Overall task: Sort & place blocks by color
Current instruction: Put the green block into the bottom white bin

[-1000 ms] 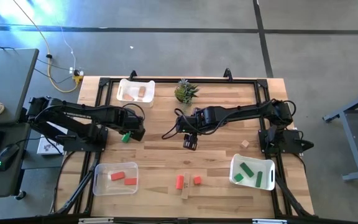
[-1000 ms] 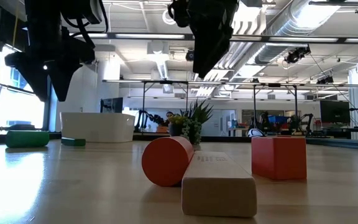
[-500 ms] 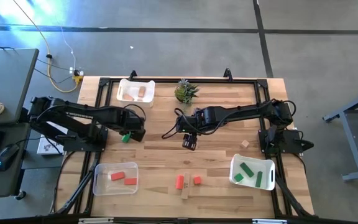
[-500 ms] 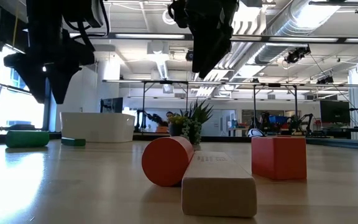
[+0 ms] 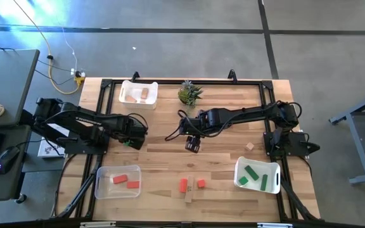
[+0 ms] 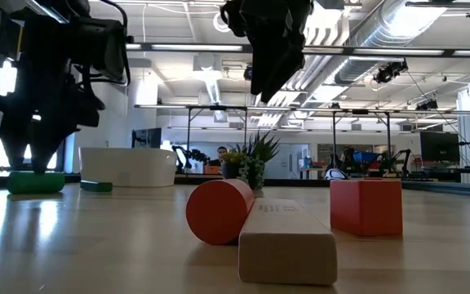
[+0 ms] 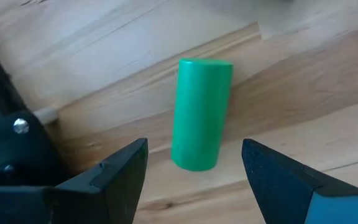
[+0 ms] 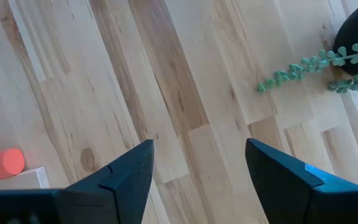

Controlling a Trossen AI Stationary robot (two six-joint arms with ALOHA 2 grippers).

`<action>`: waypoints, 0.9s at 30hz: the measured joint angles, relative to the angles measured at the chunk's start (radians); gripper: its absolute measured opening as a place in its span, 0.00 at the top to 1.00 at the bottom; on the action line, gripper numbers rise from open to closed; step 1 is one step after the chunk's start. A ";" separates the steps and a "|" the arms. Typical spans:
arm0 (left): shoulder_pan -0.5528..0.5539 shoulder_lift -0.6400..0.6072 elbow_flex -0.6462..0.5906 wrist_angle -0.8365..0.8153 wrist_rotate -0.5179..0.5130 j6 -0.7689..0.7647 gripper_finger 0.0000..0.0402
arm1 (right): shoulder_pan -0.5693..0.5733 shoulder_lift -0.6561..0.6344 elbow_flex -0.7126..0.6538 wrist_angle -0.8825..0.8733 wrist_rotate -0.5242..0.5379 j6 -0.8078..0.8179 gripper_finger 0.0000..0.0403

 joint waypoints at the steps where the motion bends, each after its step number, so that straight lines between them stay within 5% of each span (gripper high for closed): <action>1: 0.000 0.000 -0.006 0.008 0.000 0.005 0.38 | 0.000 0.000 0.000 0.000 0.003 0.000 0.40; 11: 0.008 0.000 -0.104 0.122 -0.011 0.021 0.40 | 0.000 0.000 0.000 0.010 0.013 0.000 0.40; 24: 0.005 -0.004 -0.137 0.205 -0.018 0.157 0.73 | 0.000 0.000 0.000 0.098 0.012 0.024 0.40; 27: -0.016 -0.027 -0.141 0.212 -0.022 0.165 0.74 | -0.003 0.000 0.000 0.109 0.009 0.077 0.40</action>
